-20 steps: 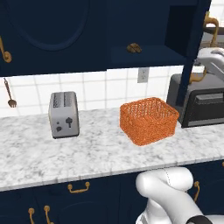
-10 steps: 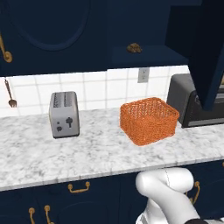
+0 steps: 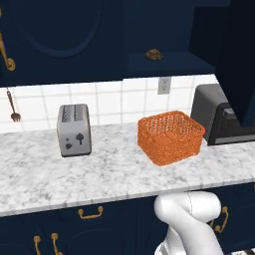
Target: Open the cabinet, pick up the bread from the cabinet and place it in the basket. Then move the basket to the dining counter.
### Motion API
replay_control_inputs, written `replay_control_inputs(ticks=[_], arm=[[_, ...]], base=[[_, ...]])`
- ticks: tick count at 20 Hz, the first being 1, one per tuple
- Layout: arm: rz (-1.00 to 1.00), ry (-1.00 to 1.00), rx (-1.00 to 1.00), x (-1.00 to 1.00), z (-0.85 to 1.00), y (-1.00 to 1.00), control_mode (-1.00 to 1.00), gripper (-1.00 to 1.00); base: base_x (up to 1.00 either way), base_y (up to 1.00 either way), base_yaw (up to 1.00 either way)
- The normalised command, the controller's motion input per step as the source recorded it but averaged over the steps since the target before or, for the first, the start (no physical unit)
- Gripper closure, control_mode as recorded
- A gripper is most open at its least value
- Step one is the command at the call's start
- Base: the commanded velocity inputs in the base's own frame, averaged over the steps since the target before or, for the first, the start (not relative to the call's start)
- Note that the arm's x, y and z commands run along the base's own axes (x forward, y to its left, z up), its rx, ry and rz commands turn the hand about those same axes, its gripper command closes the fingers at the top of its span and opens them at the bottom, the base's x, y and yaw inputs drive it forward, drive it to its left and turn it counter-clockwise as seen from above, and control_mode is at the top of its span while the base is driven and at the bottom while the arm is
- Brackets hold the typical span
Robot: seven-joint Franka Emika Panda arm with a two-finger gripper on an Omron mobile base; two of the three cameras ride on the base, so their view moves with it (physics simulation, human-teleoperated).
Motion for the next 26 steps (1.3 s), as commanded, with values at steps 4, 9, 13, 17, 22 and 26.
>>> replay_control_inputs(ticks=[4, 9, 13, 17, 22, 26], arm=[[0.0, 0.01, 0.17, 0.03, -0.31, -1.0, -1.0, 1.0], [-0.08, 0.05, 0.13, 0.18, -0.5, -1.0, -1.0, 1.0], [-0.23, -0.05, 0.02, 0.48, -0.73, -1.0, -1.0, 1.0], [-0.34, -0.17, 0.0, 0.41, -0.83, -1.0, -1.0, 1.0], [-0.44, 0.08, 0.0, 0.16, -0.24, -0.98, -1.0, 1.0], [-0.23, 0.34, 0.12, 0.51, 0.0, -1.0, -1.0, 1.0]], base=[[0.0, 0.0, 0.0], [0.0, 0.0, 0.0], [0.0, 0.0, 0.0], [0.0, 0.0, 0.0], [0.0, 0.0, 0.0], [0.0, 0.0, 0.0]])
